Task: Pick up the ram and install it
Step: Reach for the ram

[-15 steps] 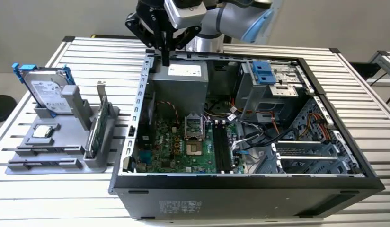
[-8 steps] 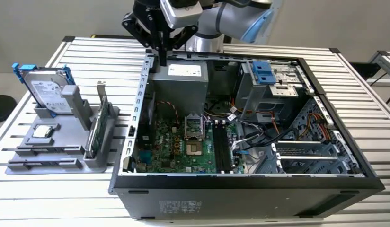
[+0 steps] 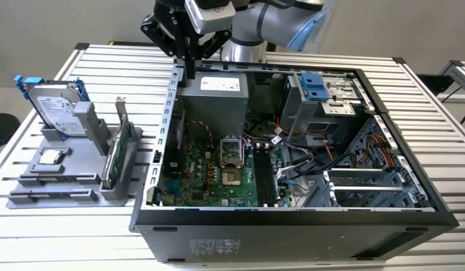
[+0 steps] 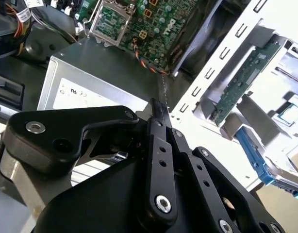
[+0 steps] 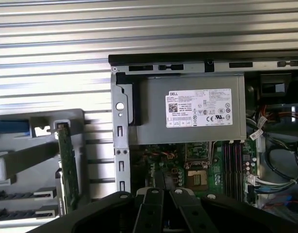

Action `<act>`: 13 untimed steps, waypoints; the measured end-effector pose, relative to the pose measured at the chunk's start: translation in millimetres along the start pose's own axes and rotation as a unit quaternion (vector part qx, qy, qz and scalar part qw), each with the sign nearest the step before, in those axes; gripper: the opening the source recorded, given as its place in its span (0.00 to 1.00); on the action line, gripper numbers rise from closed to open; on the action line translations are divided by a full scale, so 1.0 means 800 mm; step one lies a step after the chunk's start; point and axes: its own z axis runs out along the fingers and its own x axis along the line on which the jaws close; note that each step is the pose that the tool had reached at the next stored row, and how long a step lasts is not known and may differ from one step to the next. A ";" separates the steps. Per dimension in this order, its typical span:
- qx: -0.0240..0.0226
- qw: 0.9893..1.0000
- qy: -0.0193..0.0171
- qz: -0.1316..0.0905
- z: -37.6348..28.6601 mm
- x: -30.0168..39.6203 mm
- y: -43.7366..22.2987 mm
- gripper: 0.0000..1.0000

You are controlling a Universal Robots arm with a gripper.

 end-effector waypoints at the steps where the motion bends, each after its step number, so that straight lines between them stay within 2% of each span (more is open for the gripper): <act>1: 0.000 1.000 0.000 0.000 0.0000 0.0009 -0.0001 0.00; 13: 0.000 1.000 0.000 0.000 -0.0004 0.0157 -0.0012 0.00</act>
